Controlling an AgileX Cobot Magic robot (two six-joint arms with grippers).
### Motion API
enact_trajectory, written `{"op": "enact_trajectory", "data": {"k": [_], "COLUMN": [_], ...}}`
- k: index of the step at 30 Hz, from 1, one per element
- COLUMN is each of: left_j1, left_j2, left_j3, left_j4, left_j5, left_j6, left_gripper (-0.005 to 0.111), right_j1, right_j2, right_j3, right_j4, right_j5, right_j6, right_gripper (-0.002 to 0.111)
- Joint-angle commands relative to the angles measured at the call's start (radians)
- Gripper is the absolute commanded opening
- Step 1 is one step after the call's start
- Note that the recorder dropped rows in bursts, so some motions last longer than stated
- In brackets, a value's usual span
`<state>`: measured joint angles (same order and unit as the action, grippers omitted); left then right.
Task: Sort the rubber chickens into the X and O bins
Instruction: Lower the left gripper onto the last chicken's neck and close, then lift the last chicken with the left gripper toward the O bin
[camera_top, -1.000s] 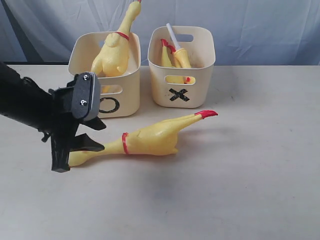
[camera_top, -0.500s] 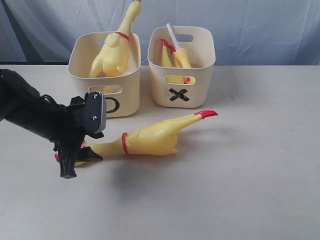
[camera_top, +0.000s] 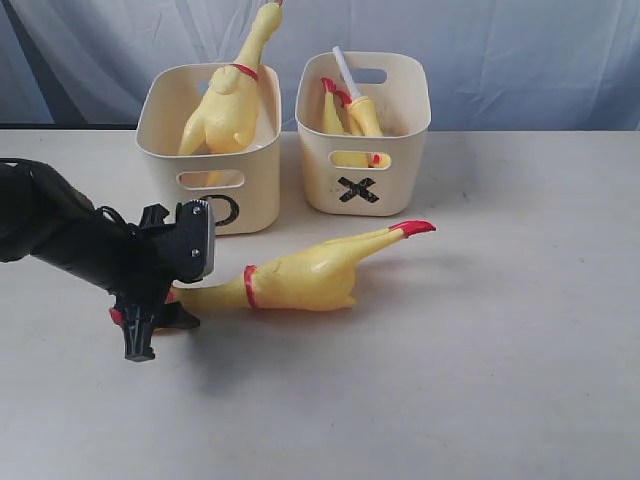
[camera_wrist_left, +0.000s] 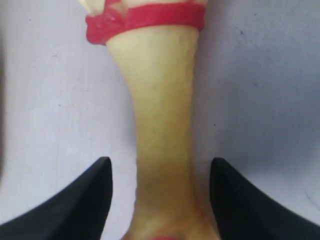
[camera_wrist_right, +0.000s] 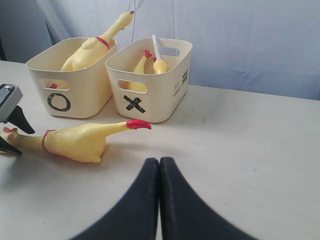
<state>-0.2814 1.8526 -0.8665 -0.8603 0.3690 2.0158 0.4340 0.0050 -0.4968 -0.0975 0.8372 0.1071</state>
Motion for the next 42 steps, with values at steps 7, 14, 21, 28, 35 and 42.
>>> {"op": "enact_trajectory", "data": {"k": [7,14,21,28,35,42], "left_j1": [-0.004,-0.004,-0.004,-0.004,0.008,0.066], "left_j2": [0.05,0.055,0.026,-0.071,-0.24,-0.356], "left_j3": [0.006,0.006,0.006,0.006,0.0,-0.102], "left_j4": [-0.032,-0.032,-0.096,-0.208,-0.435,-0.431], "left_j5": [-0.005,0.0,0.178,0.398,0.362,0.279], "left_j6": [0.028,0.029,0.027,0.026,-0.277,-0.615], "left_gripper": [0.028,0.0,0.0,0.0,0.0,0.0], "right_j1": [-0.004,-0.004,-0.004,-0.004,-0.004,-0.004], "right_j2": [-0.005,-0.005,-0.005,-0.005,-0.005,-0.005], "right_j3": [0.005,0.005,0.005,0.005,0.005,0.005], "right_j4": [-0.007,-0.007,-0.007,-0.007,-0.007,-0.006], "right_j5": [-0.005,-0.005,-0.005,-0.005,-0.005,-0.005], "right_j6": [-0.002,-0.002,-0.002,-0.002,-0.002,-0.002], "right_gripper": [0.0,0.0,0.0,0.0,0.0,0.0]}}
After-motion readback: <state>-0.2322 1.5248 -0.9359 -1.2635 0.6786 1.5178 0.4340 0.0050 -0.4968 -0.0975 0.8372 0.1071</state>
